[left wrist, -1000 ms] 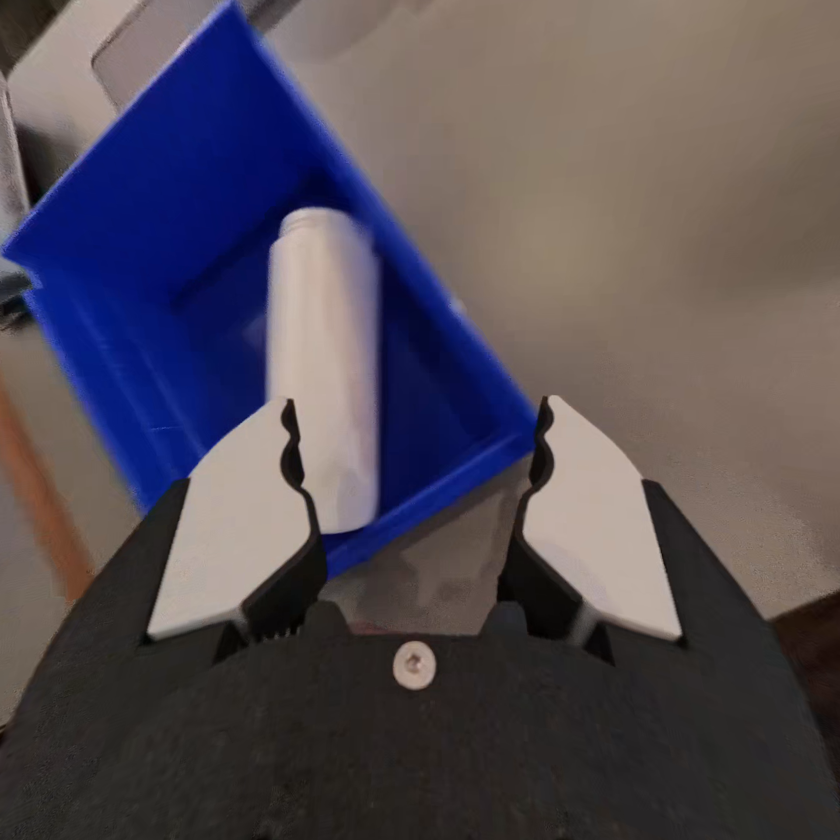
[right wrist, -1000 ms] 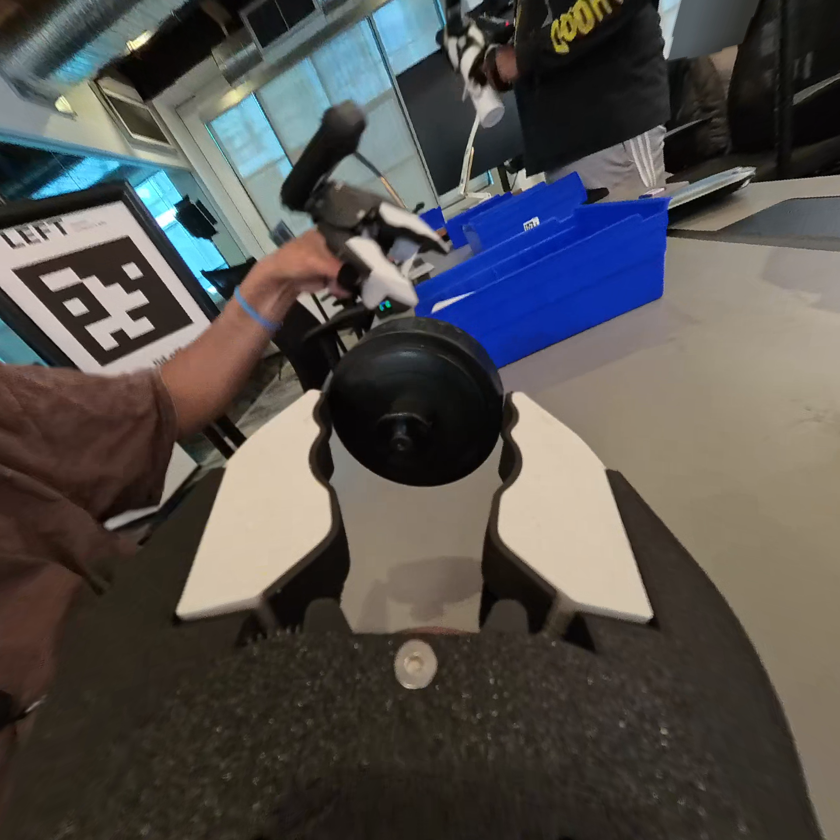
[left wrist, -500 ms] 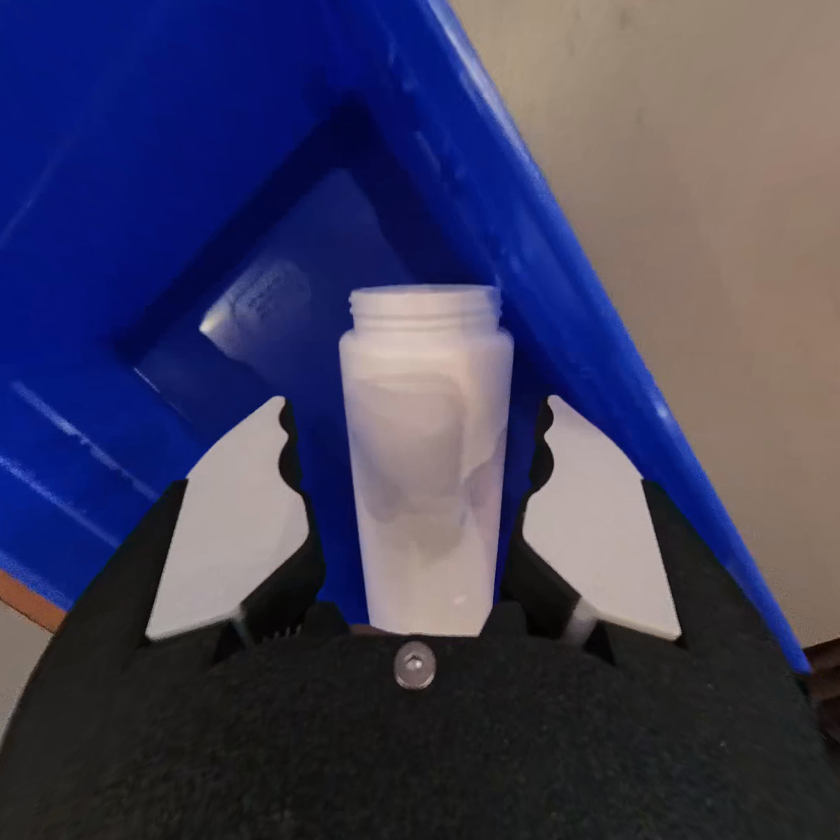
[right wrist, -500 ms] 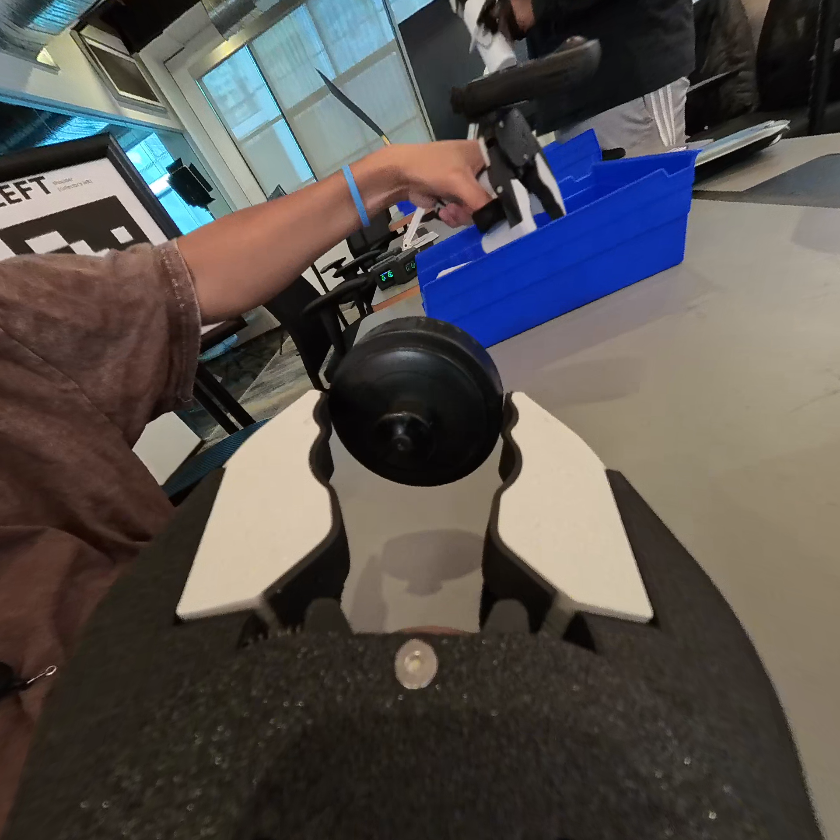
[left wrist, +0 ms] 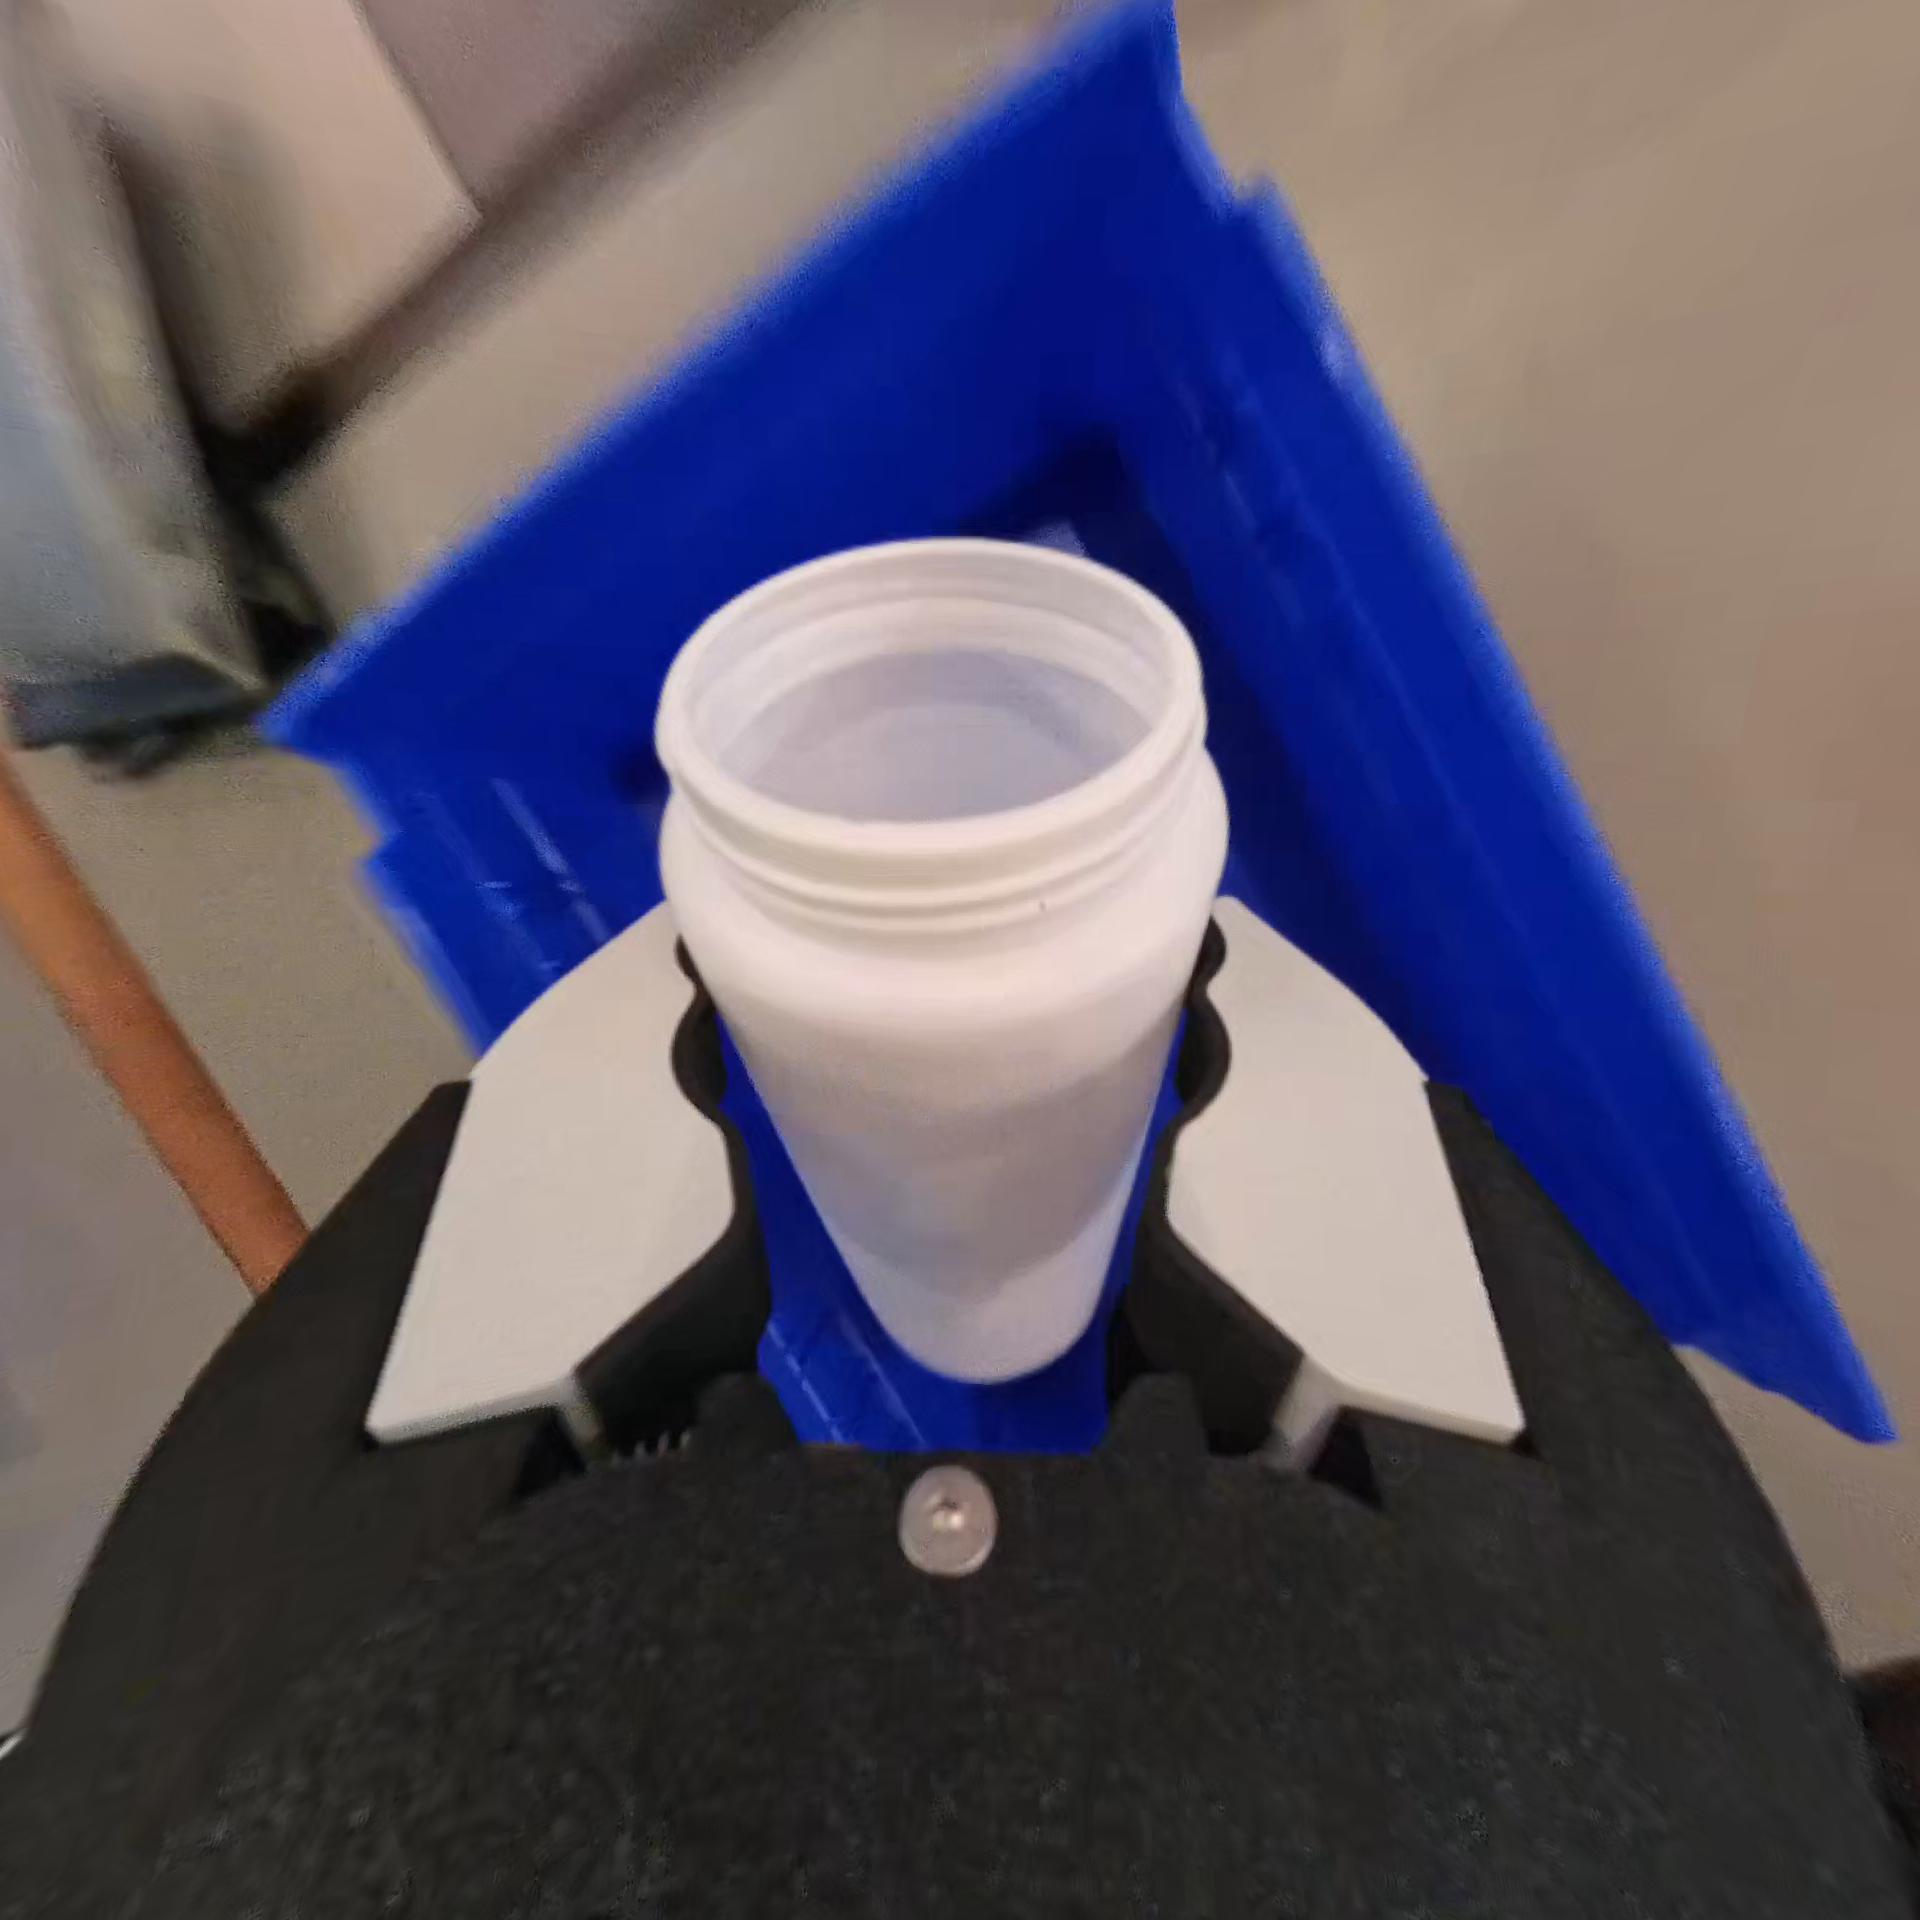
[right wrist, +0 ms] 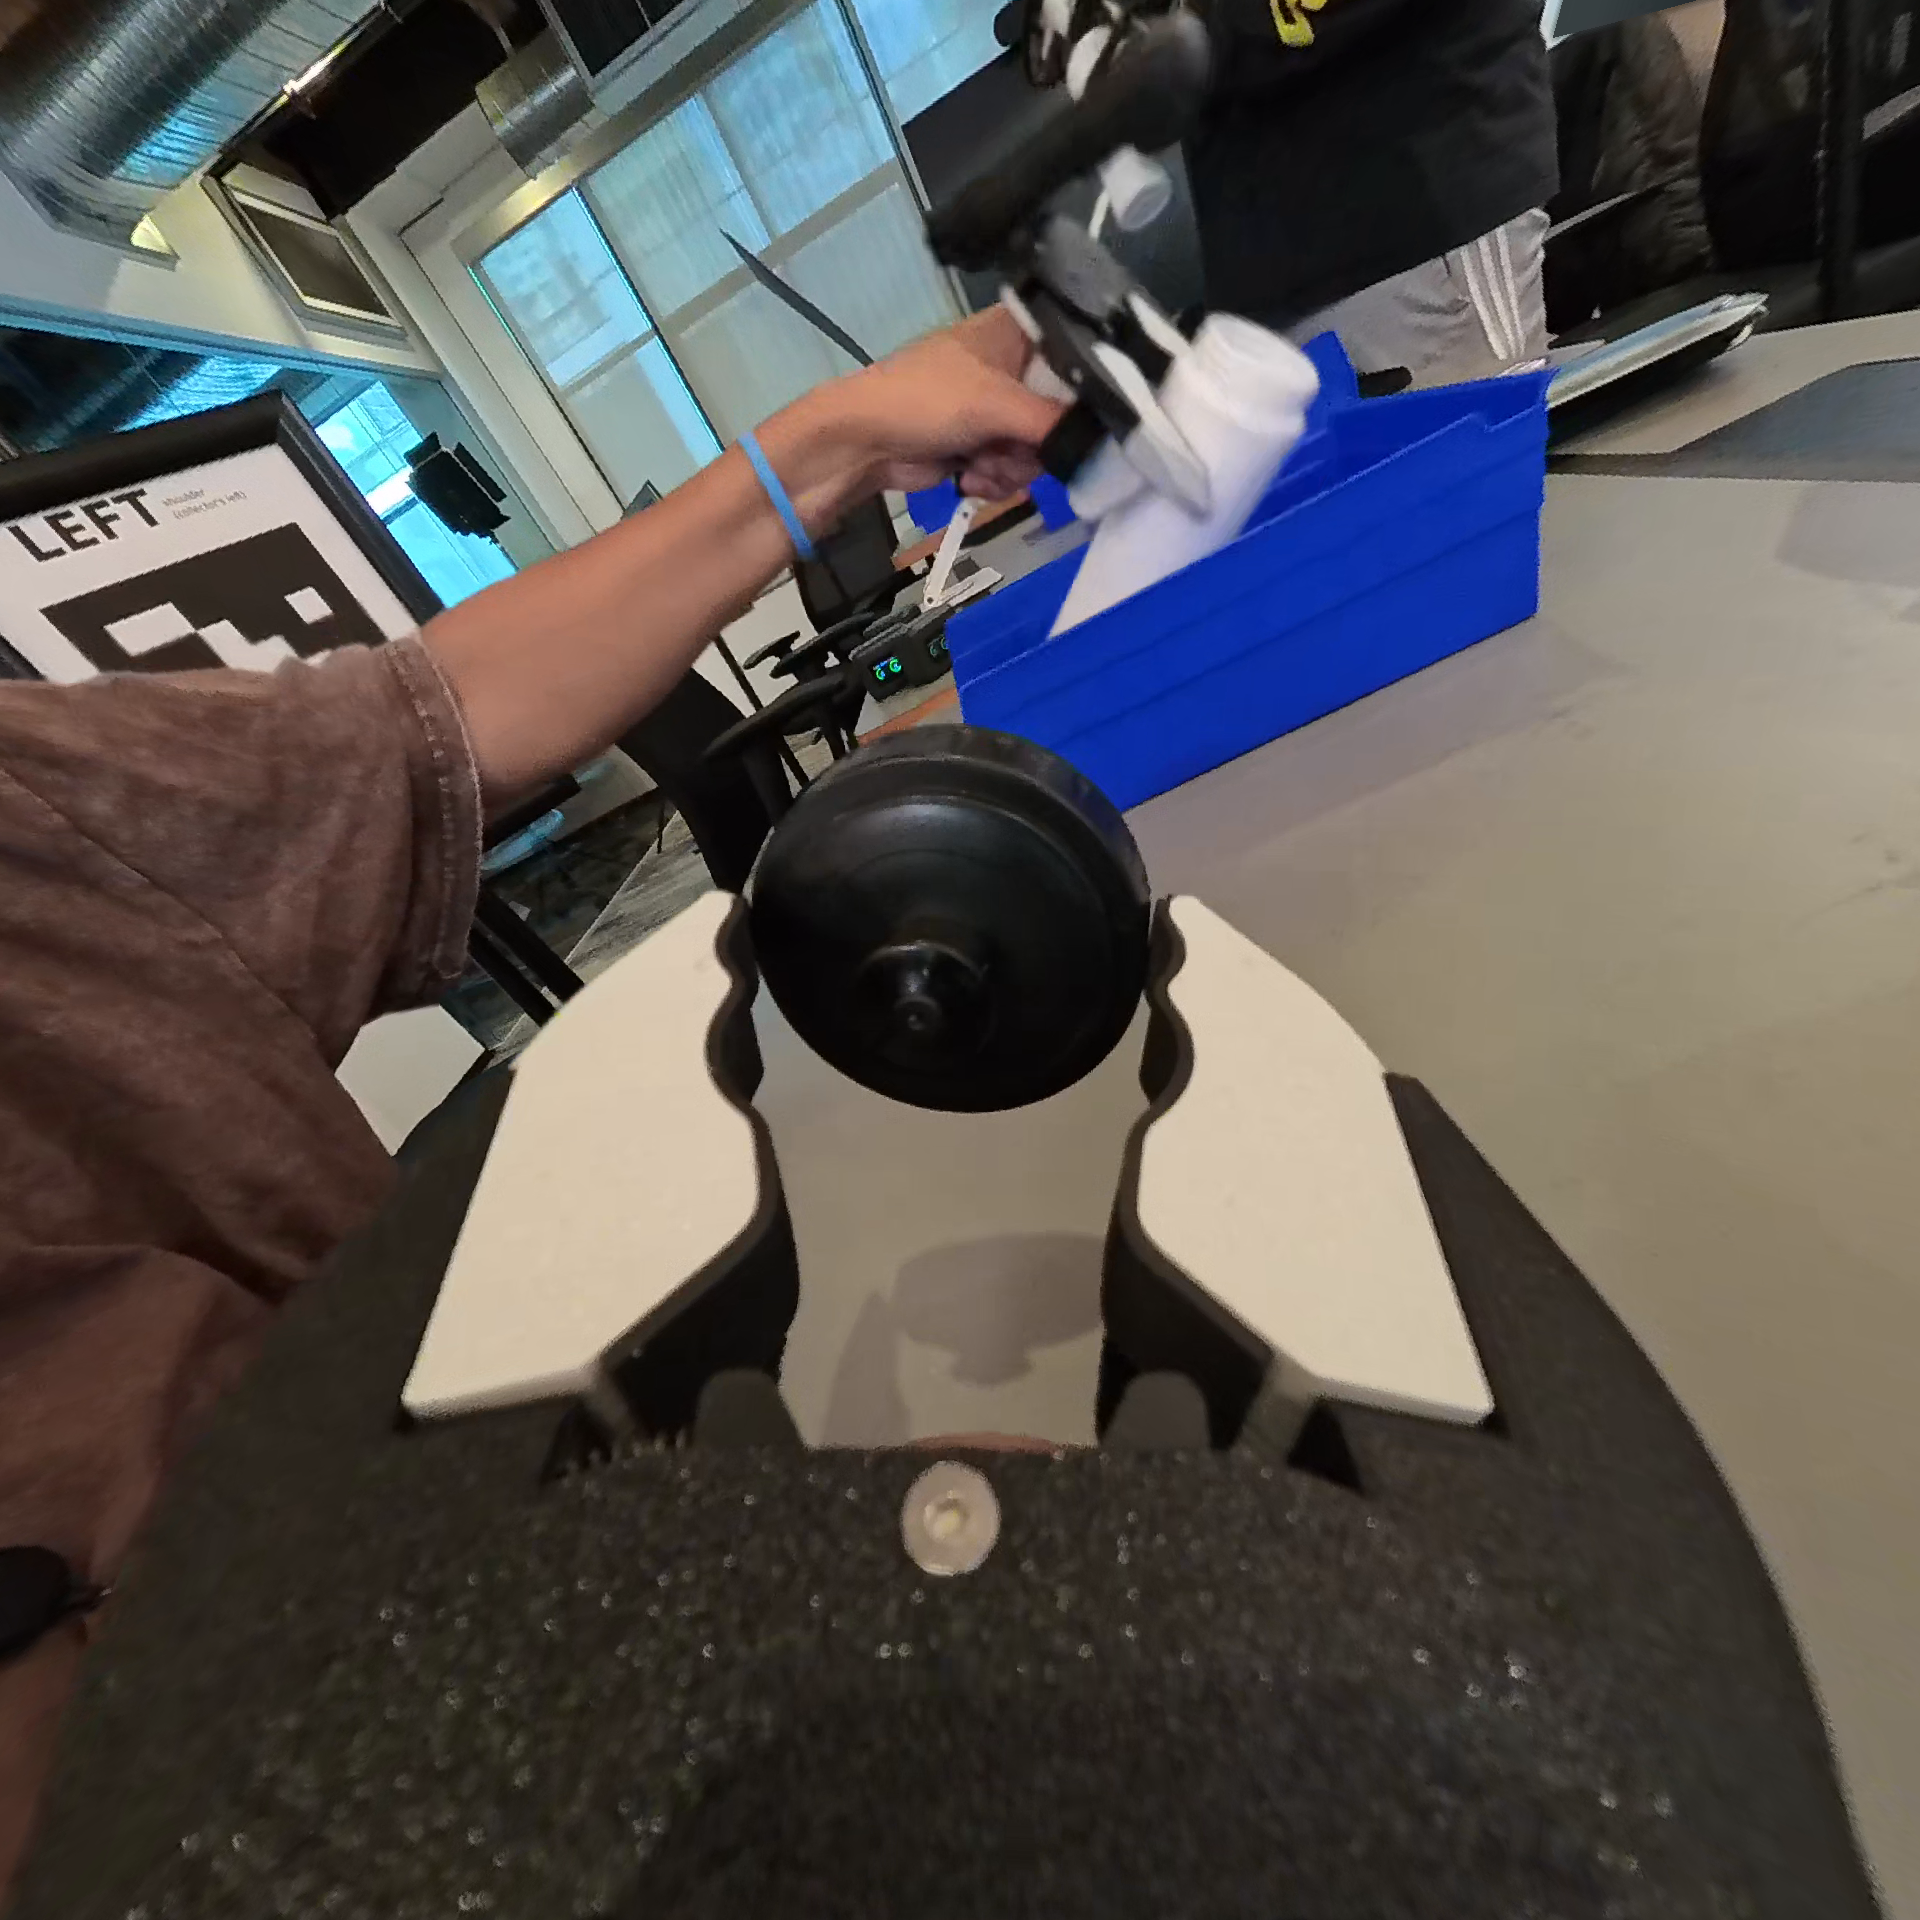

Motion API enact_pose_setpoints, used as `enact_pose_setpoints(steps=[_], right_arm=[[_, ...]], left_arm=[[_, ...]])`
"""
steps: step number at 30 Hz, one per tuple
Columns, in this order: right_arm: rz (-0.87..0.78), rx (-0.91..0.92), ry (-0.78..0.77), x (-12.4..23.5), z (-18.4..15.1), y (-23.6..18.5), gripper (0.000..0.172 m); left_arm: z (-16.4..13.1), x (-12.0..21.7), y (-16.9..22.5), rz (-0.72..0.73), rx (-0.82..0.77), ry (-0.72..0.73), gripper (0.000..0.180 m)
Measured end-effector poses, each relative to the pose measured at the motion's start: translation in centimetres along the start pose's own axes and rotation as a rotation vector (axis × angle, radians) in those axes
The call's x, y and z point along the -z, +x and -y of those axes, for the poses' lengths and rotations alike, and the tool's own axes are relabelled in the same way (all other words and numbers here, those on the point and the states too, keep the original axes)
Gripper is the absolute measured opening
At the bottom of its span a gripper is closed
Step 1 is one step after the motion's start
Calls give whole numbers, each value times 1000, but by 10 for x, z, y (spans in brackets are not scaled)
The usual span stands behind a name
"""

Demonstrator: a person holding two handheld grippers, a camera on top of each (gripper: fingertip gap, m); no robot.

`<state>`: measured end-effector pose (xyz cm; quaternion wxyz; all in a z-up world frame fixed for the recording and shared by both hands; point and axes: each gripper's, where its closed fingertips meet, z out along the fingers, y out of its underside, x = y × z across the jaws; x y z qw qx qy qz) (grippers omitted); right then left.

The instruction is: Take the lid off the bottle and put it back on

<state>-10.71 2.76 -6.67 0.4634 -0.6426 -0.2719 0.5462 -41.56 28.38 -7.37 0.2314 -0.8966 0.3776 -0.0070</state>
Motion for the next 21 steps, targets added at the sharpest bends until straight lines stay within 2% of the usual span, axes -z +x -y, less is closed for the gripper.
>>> enact_pose_setpoints(steps=[3, 5, 7, 9, 12, 15, 18, 21], right_arm=[[-10, 8, 9, 0, 4, 2, 72], [-21, 17, 14, 1, 6, 3, 72], [-43, 32, 19, 2, 7, 6, 72], [-68, 47, 31, 4, 11, 9, 71], [-91, 57, 56, 9, 18, 8, 72], [-92, 68, 70, 12, 21, 3, 71], [-121, 101, 27, 11, 14, 6, 71], [-129, 102, 18, 10, 11, 8, 71]], left_arm=[[30, 60, -14, 76, 92, 287, 86], [51, 103, -5, 111, 134, 495, 86], [71, 134, 27, 57, 168, 662, 86], [89, 148, 73, -10, 169, 770, 86], [117, 134, 146, -116, 161, 854, 86], [142, 81, 202, -172, 119, 825, 85], [166, 37, 247, -276, 43, 845, 85], [179, 14, 275, -327, -66, 895, 85]])
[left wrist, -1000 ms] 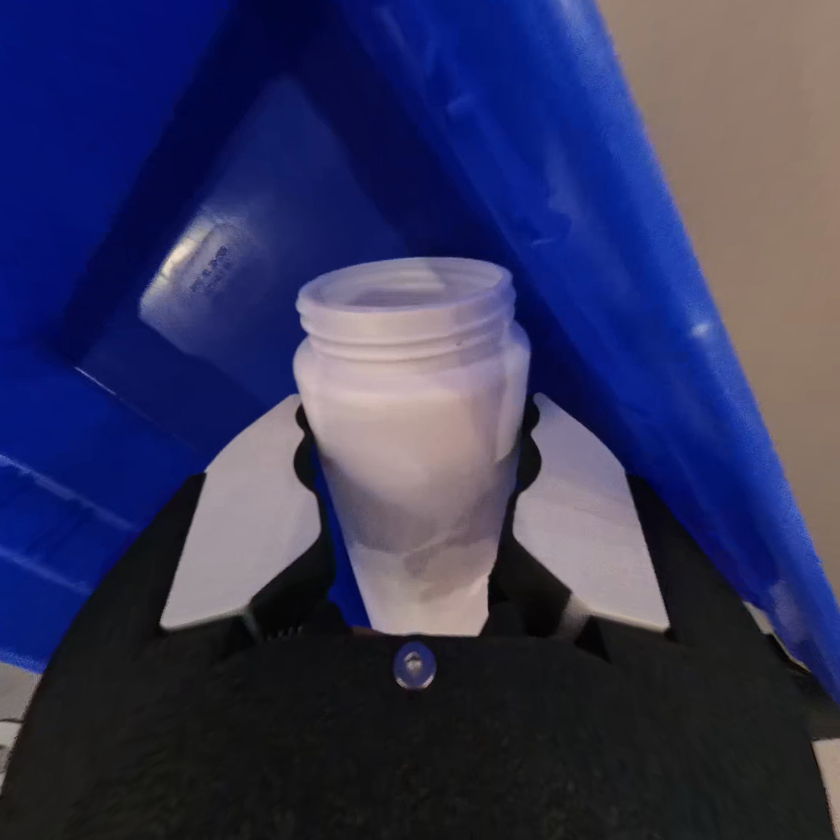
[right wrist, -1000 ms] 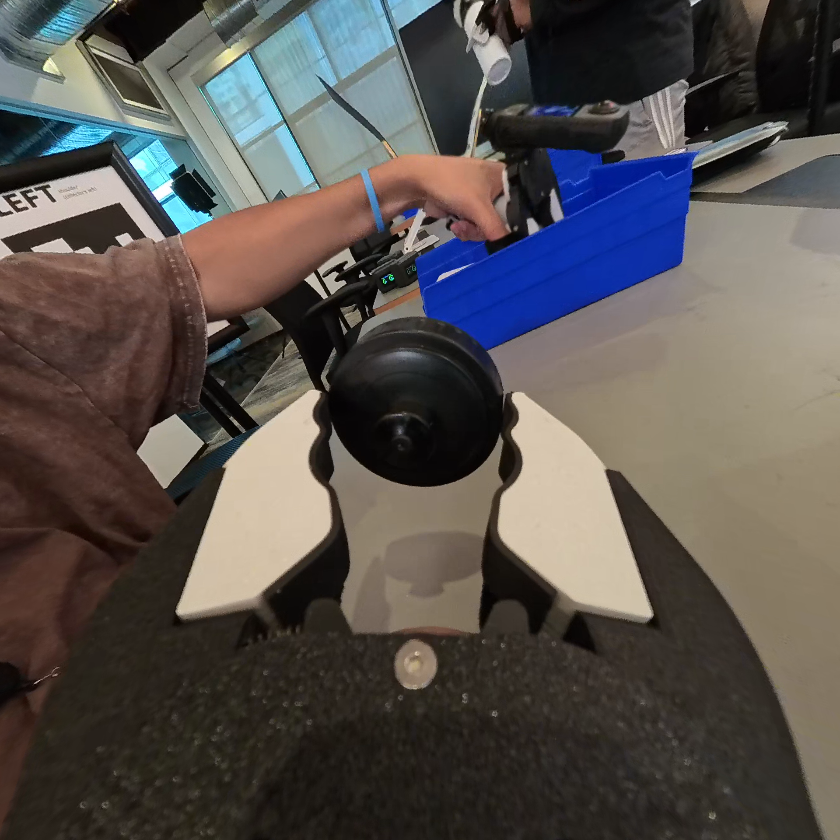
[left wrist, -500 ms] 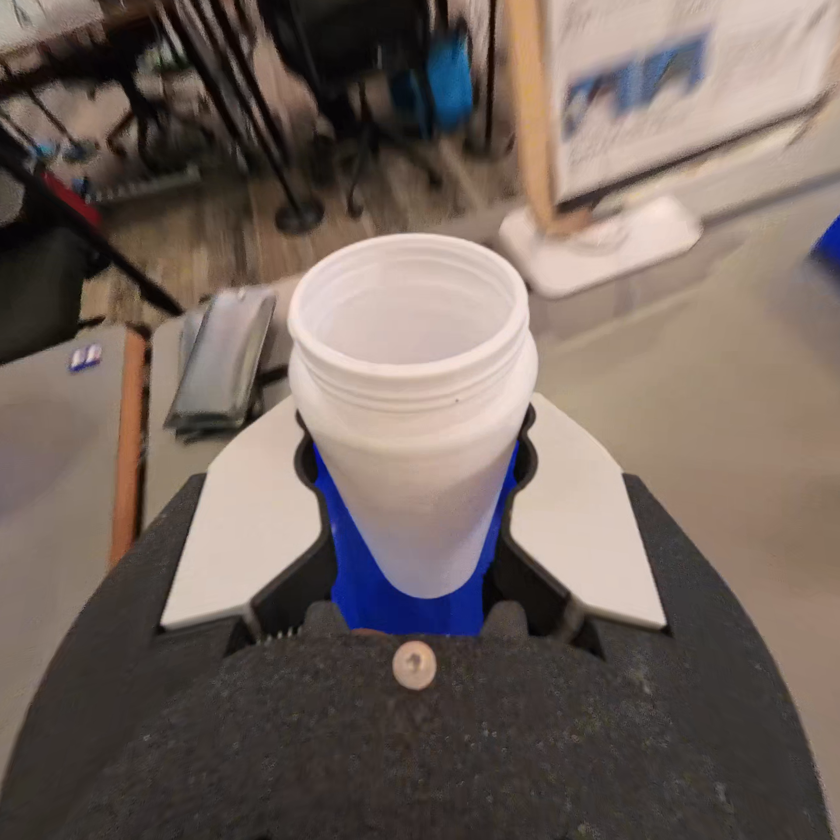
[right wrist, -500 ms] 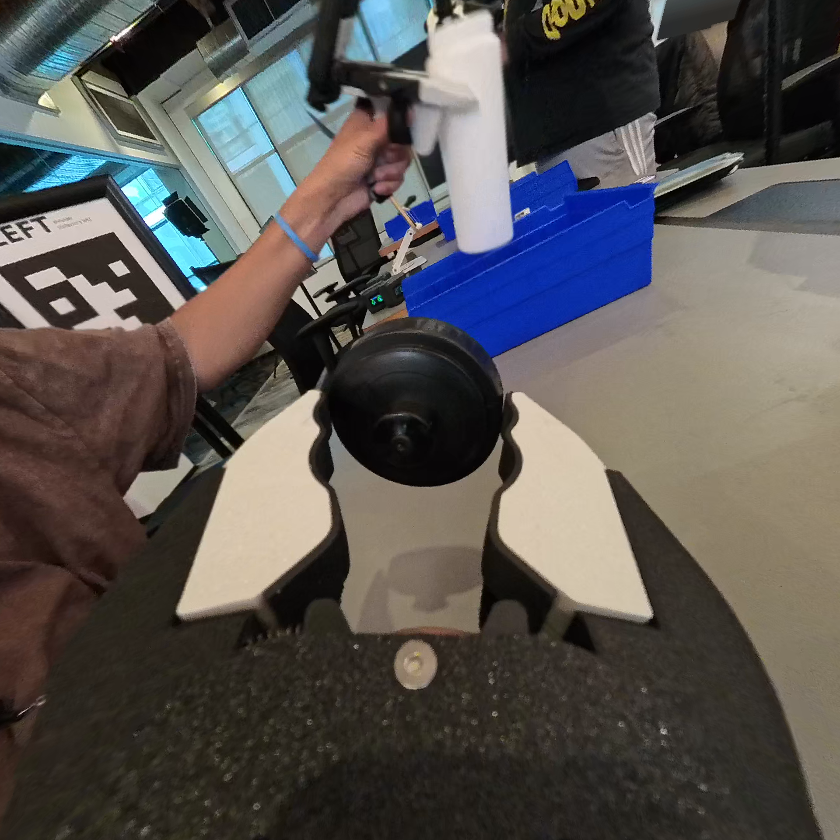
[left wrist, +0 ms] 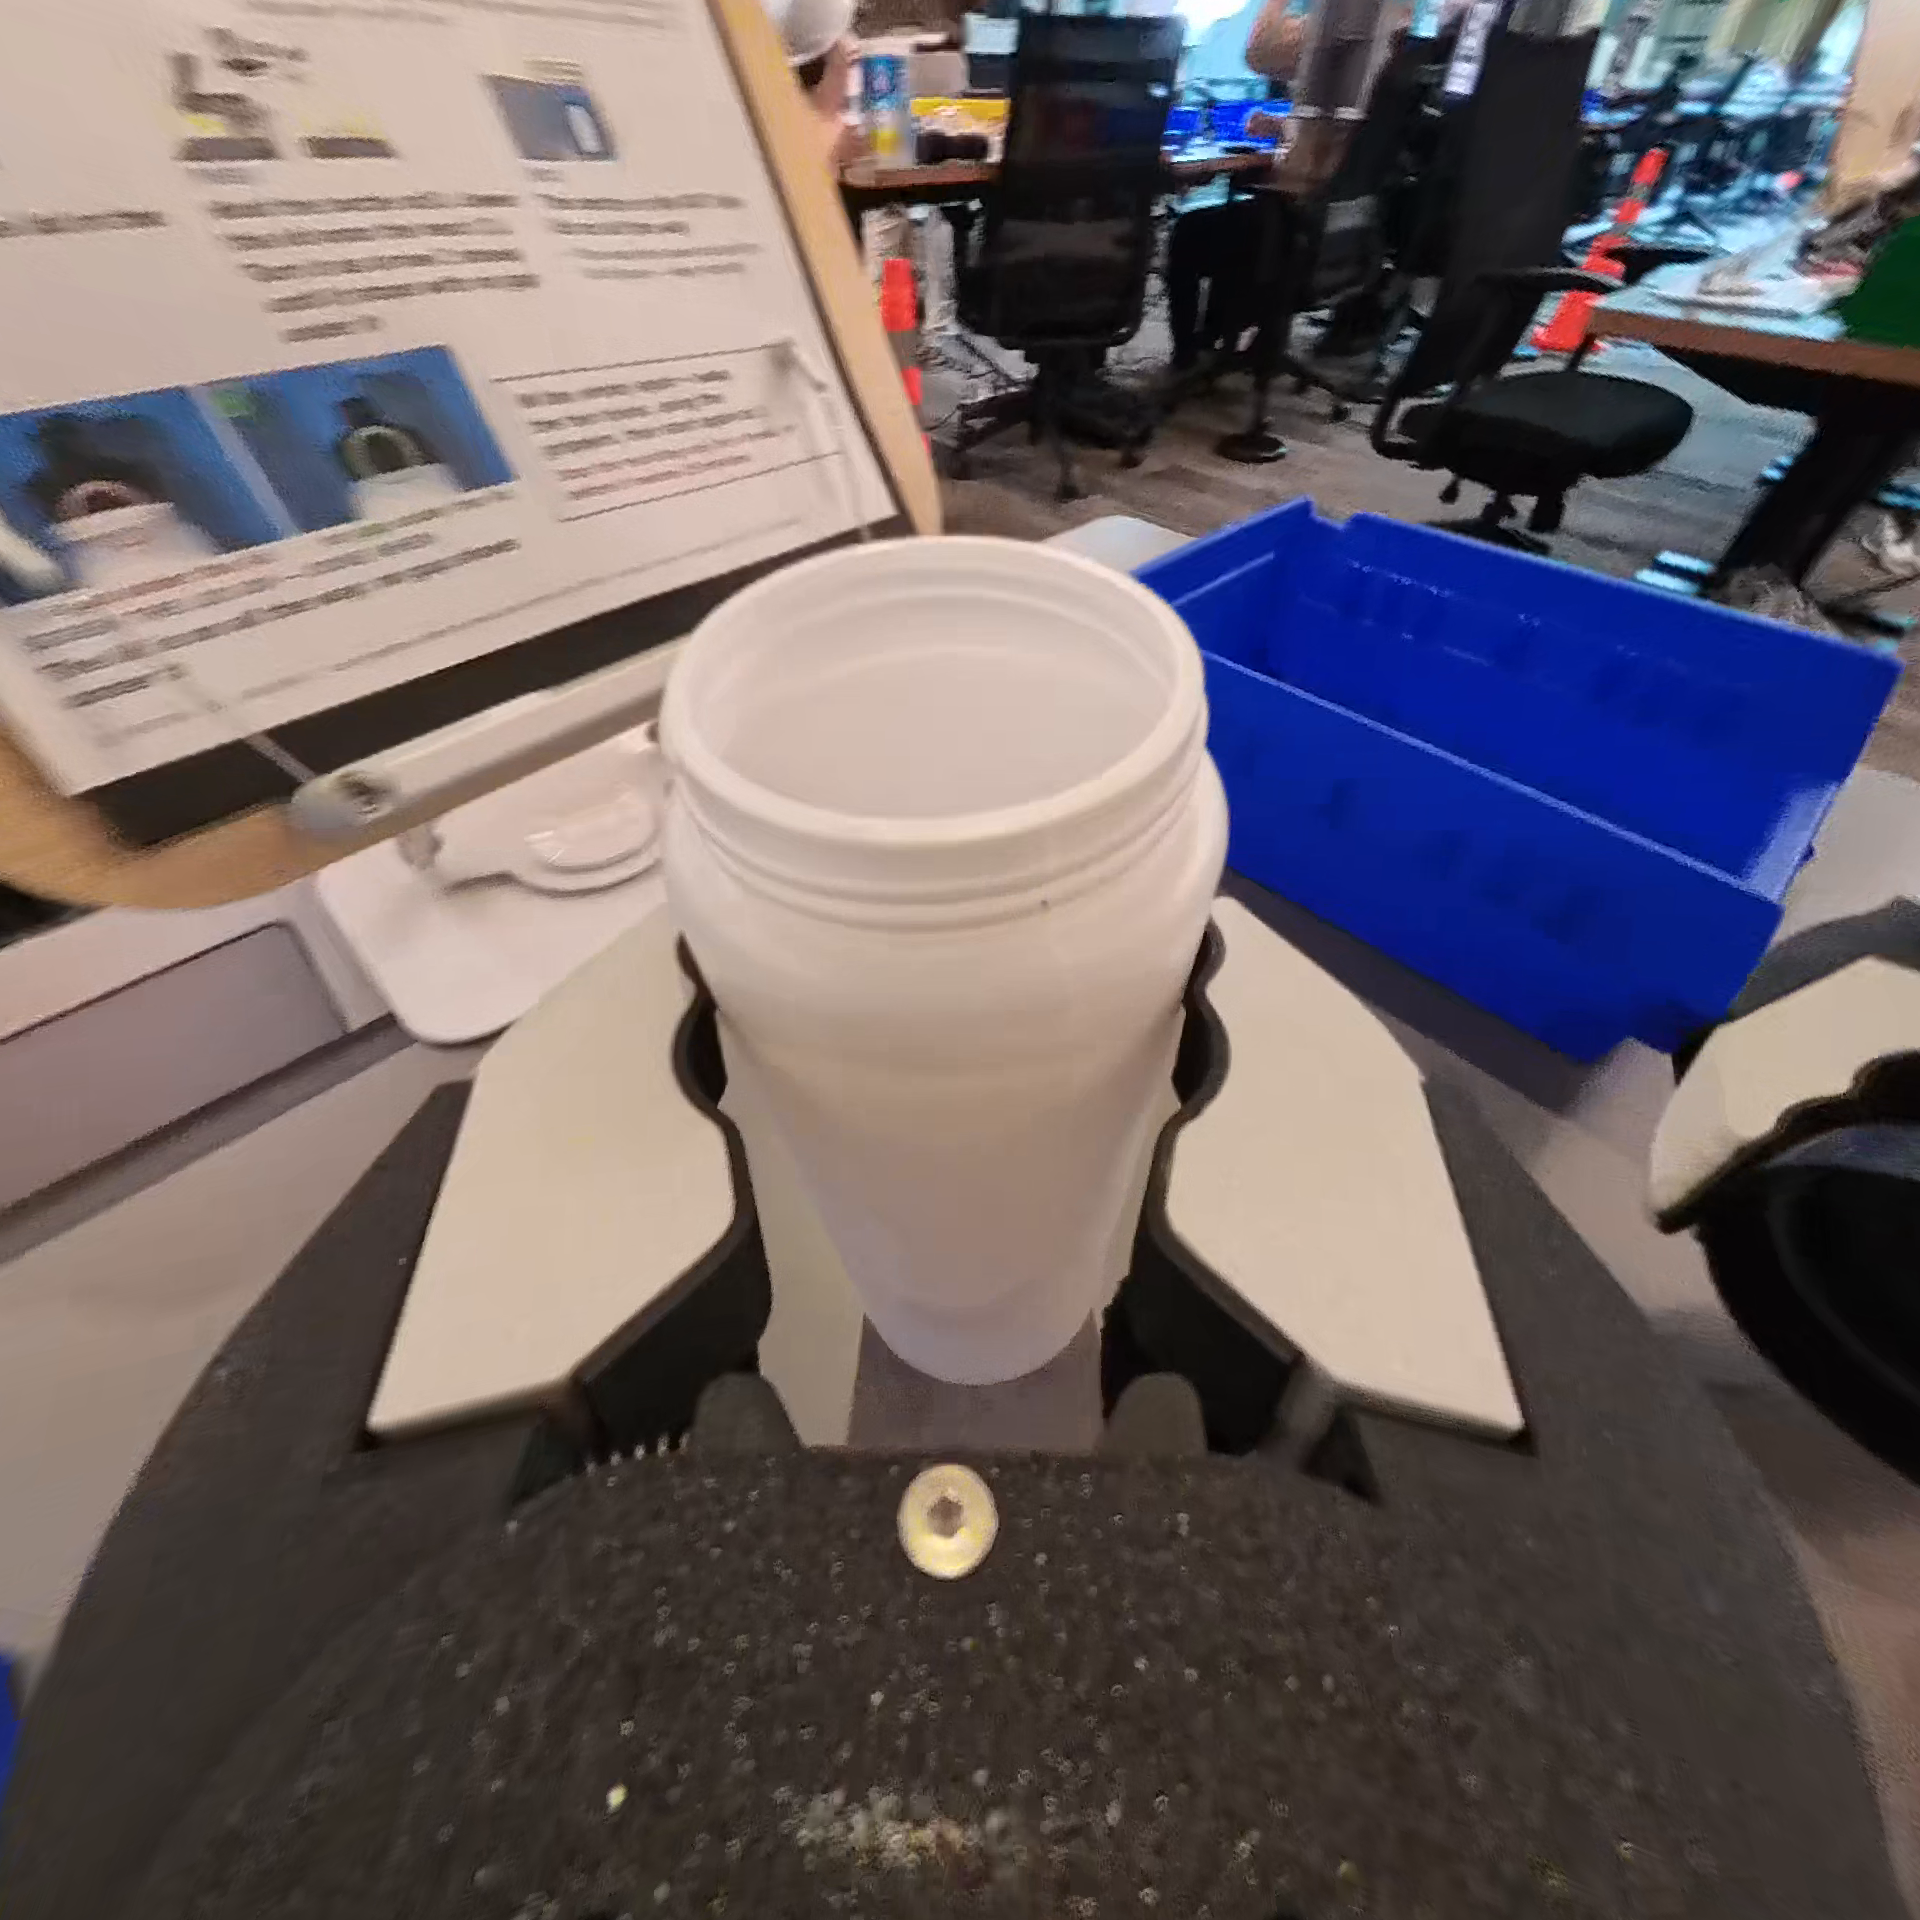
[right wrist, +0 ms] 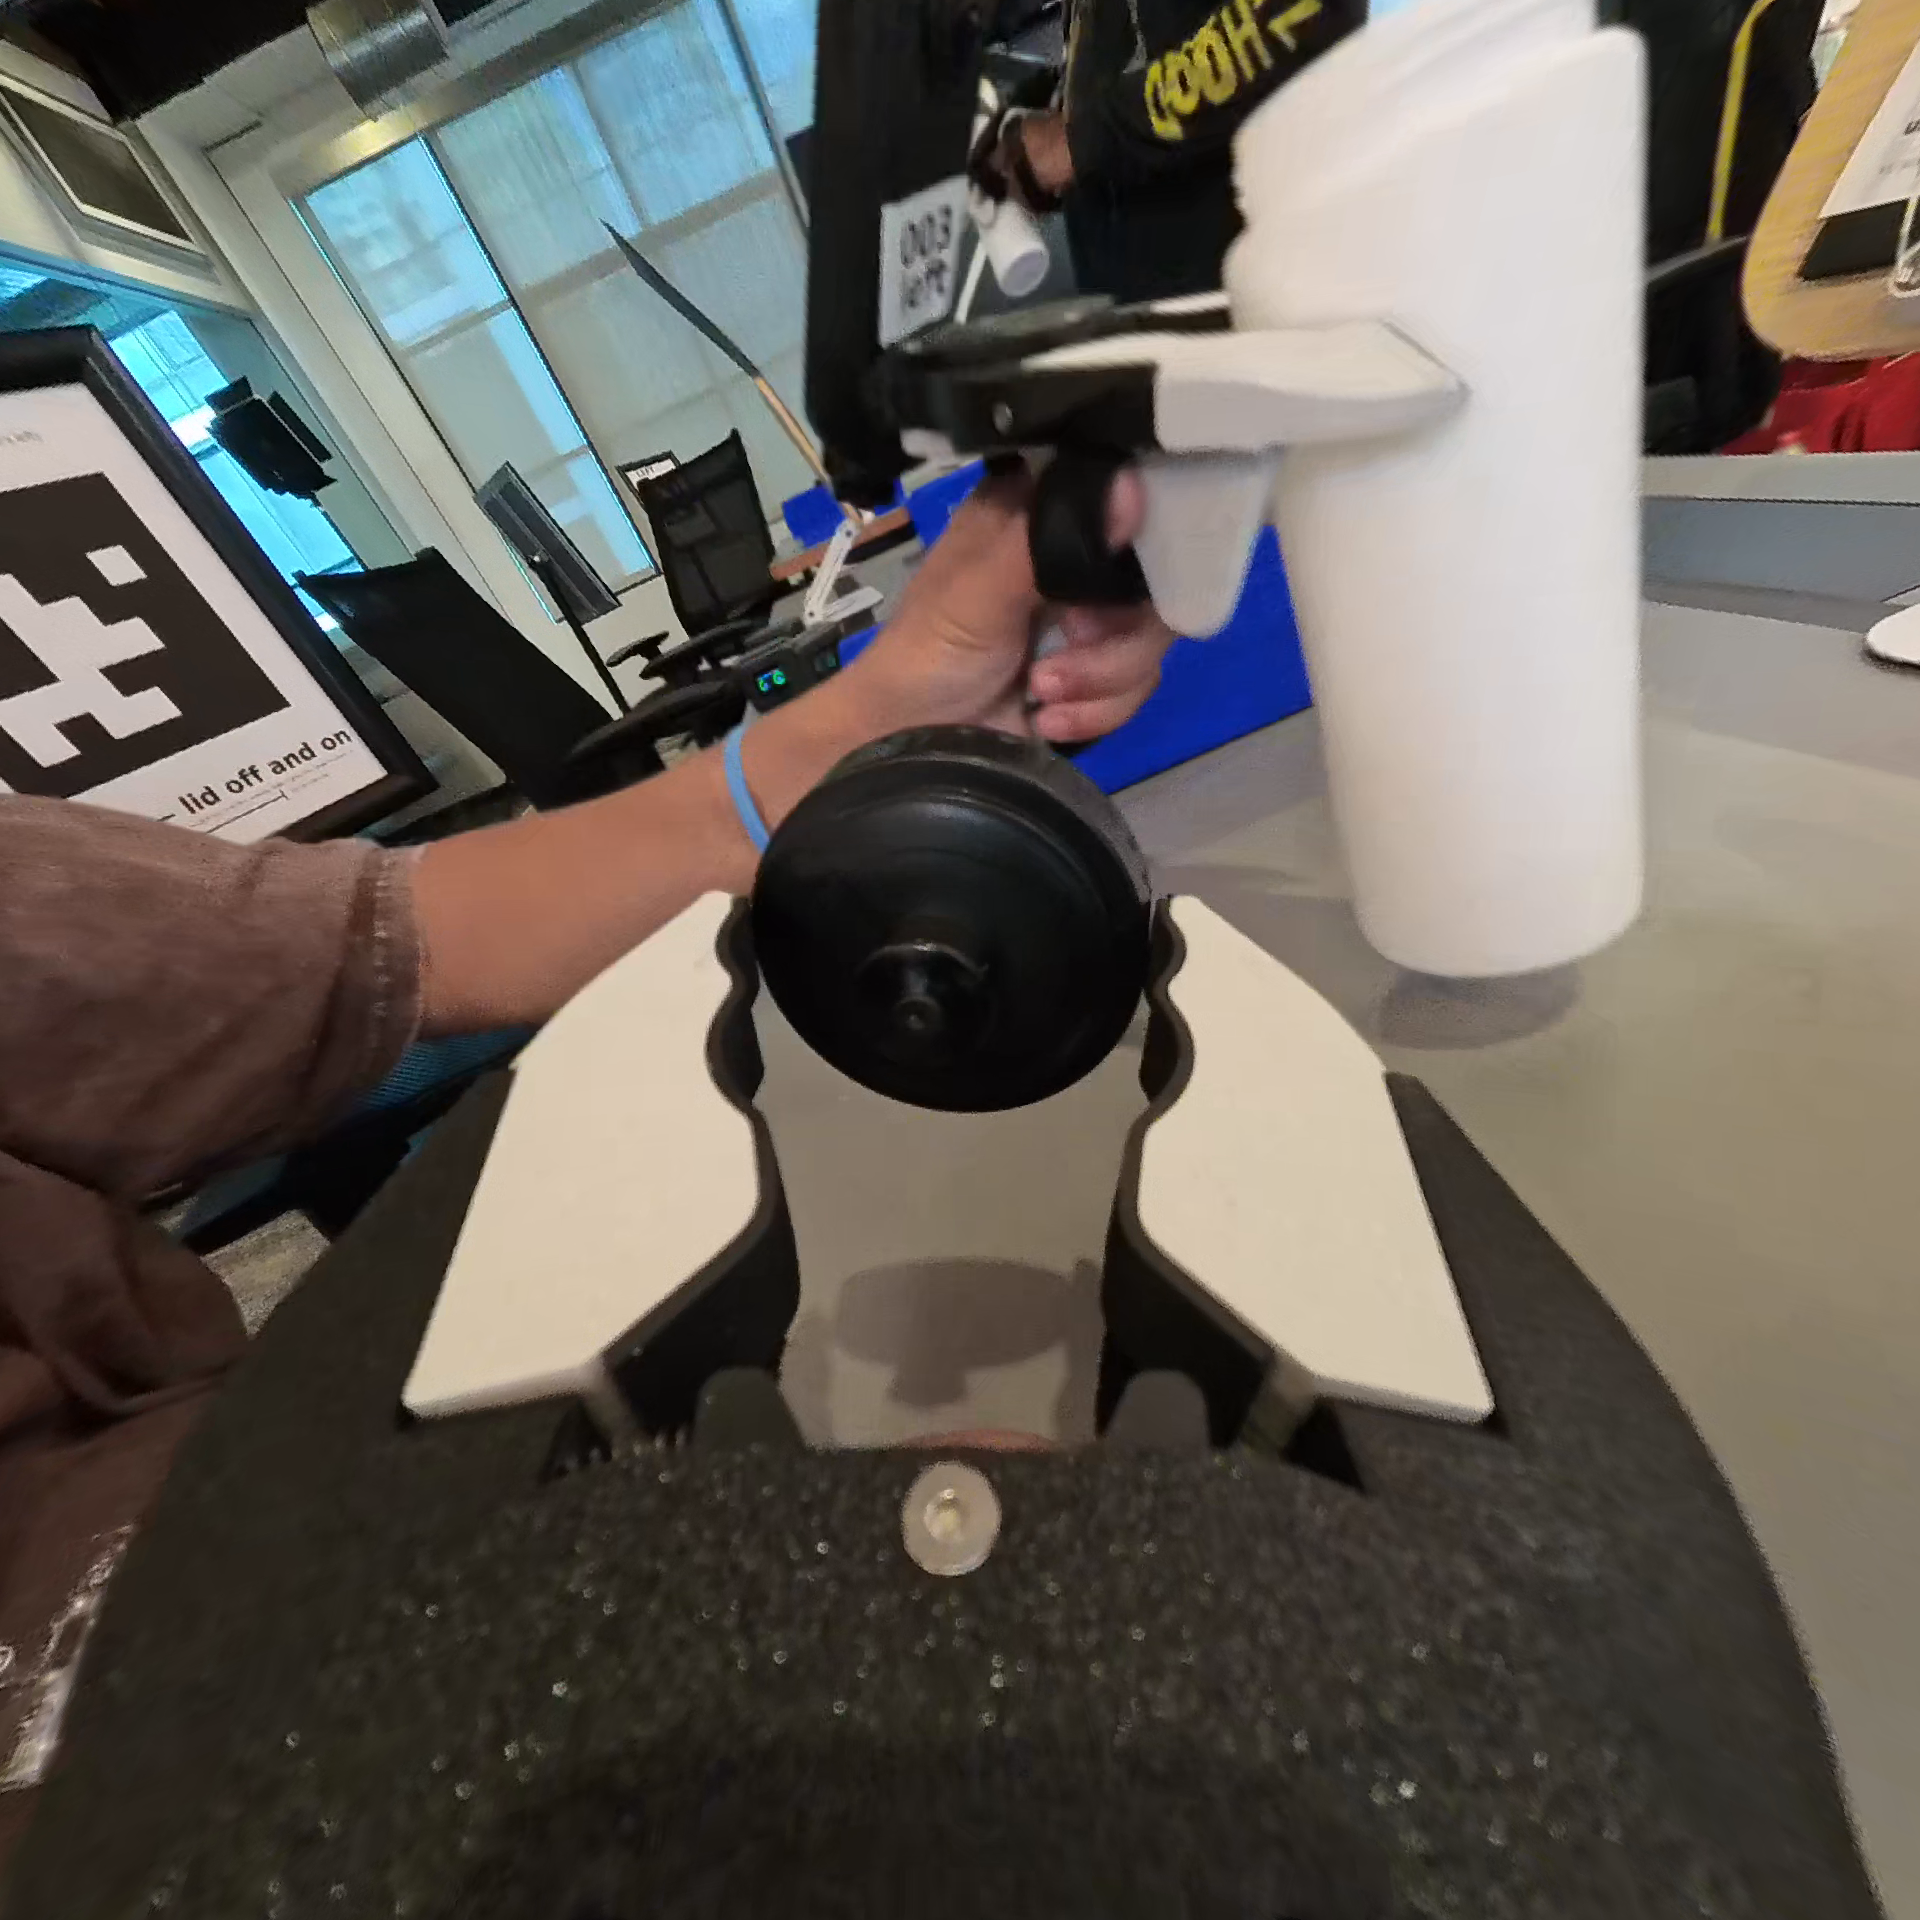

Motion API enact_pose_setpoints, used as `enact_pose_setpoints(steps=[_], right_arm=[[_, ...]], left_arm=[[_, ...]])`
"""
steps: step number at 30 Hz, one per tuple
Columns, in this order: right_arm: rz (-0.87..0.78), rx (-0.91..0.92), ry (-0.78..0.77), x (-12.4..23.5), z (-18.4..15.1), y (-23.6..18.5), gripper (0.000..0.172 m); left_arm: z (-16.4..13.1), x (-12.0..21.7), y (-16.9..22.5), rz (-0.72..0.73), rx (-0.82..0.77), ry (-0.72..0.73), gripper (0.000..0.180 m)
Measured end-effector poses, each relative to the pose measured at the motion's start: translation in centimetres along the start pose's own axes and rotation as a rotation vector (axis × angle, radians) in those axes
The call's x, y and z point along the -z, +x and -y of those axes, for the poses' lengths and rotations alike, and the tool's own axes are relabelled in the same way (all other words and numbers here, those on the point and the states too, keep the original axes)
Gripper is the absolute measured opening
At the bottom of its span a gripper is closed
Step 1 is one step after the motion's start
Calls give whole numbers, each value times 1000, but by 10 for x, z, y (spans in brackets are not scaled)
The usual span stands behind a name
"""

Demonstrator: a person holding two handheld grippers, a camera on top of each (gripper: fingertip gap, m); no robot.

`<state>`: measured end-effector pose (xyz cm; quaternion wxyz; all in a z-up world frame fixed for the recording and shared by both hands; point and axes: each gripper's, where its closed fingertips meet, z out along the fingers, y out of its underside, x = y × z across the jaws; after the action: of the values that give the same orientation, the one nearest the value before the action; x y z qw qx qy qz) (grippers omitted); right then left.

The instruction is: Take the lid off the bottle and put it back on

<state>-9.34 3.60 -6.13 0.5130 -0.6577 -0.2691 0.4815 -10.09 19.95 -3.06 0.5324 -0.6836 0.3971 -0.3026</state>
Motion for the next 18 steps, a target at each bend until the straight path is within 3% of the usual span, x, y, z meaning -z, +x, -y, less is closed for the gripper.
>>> enact_pose_setpoints(steps=[4, 9, 14, 18], right_arm=[[-40, -4, -31, 0, -7, 5, 71], [-159, 58, -140, 2, 1, 17, 72], [-220, 226, -322, 12, 64, 35, 71], [-140, 300, -540, -6, 125, 54, 71]], left_arm=[[-16, -15, 13, -67, -93, -33, 85], [-17, -14, 24, -191, -110, -14, 85], [-18, -11, 35, -318, -120, -13, 85], [-19, -8, 42, -318, -138, -6, 85]])
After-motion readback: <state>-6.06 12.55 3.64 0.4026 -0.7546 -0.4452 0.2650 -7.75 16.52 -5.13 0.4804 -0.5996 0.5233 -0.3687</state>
